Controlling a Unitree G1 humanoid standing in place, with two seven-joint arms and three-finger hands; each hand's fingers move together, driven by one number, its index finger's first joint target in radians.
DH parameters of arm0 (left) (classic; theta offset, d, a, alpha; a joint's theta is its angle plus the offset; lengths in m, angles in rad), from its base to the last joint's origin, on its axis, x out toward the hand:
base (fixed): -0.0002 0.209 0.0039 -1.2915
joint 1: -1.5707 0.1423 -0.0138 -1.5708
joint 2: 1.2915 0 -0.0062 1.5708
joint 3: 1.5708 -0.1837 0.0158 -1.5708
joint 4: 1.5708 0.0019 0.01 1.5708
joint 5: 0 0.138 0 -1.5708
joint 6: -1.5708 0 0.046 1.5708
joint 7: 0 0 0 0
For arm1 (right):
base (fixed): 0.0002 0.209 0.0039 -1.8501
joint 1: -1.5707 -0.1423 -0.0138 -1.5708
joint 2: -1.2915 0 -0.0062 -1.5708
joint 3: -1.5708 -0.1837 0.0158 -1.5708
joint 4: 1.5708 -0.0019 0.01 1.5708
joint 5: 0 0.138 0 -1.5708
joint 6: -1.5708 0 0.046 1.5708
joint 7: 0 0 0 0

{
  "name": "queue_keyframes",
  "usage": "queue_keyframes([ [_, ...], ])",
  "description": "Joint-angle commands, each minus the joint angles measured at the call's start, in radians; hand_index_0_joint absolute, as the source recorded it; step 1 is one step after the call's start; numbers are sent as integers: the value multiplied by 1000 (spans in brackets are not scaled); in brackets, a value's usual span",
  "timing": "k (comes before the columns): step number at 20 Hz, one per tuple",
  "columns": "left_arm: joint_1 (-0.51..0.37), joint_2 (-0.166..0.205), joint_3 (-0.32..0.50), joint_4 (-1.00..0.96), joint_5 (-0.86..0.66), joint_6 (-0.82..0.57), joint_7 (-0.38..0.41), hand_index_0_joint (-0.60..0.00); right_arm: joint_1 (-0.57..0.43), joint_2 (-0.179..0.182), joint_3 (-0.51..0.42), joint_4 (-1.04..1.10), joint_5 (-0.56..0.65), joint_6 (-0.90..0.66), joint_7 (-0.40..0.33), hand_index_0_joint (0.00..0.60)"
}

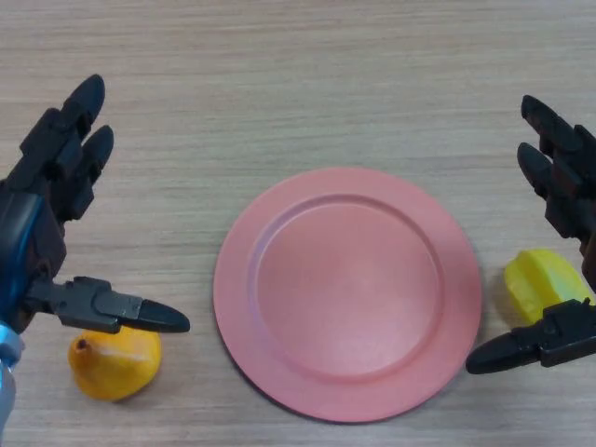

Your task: Pick up the yellow starfruit and place it on the plate

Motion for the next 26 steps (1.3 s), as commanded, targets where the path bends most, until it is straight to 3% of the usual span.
queue_keyframes([
  [1, -31, 45, 41, -10, 3, -180, 43, 0, -18, -15, -52, -32, 23, -162, 4, 0],
  [8, -44, 51, 33, 3, 22, -193, 52, 0, -27, -26, -60, 1, -6, -181, 20, 0],
  [12, -32, 40, 17, 0, 30, -200, 53, 0, -37, -52, -113, 157, -136, -351, 7, 0],
  [18, -13, 32, 22, -41, 5, -127, 22, 0, -55, -97, -176, 397, -260, -460, -78, 0],
  [21, -9, 30, 23, -47, 1, -122, 16, 0, -79, -120, -163, 519, -332, -489, -142, 0],
  [26, 3, 30, 37, -55, -10, -112, -2, 0, -98, -122, -116, 612, -428, -498, -241, 0],
])
